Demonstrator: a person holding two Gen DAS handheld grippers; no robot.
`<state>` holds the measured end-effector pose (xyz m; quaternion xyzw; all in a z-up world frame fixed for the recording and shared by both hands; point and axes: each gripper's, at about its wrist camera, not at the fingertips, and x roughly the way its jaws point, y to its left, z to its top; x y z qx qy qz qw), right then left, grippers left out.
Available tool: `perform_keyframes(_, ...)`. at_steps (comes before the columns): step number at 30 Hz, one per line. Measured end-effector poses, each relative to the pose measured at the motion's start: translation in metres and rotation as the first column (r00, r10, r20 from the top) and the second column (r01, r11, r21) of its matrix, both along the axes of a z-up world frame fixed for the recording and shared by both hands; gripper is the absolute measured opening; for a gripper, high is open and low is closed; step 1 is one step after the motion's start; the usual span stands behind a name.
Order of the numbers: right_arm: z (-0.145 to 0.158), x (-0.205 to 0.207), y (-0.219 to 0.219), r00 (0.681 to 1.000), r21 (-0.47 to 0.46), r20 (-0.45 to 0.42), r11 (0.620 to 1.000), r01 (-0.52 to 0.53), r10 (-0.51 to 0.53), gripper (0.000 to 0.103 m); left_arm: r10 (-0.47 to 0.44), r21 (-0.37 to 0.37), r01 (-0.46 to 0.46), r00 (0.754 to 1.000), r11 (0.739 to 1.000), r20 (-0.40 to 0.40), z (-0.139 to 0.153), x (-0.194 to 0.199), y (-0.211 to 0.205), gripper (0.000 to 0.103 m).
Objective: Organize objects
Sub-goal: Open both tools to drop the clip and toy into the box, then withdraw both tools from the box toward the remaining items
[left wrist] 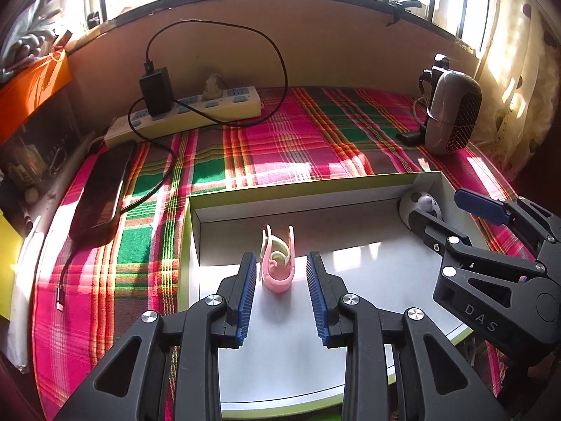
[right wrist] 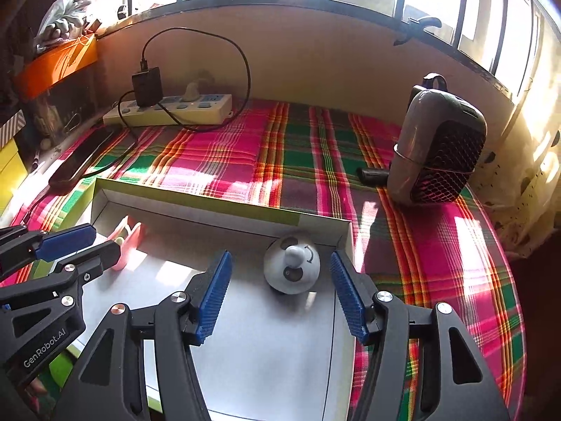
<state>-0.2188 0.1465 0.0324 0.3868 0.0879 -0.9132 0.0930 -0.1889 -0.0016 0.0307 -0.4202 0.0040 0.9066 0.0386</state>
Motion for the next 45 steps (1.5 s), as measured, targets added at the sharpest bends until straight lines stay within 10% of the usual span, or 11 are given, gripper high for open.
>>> perform_keyframes(45, 0.004, 0.140, 0.037, 0.999, -0.120, -0.007, 0.992, 0.034, -0.035, 0.059, 0.115, 0.054, -0.112, 0.992, 0.992, -0.054, -0.006, 0.154, -0.041, 0.028)
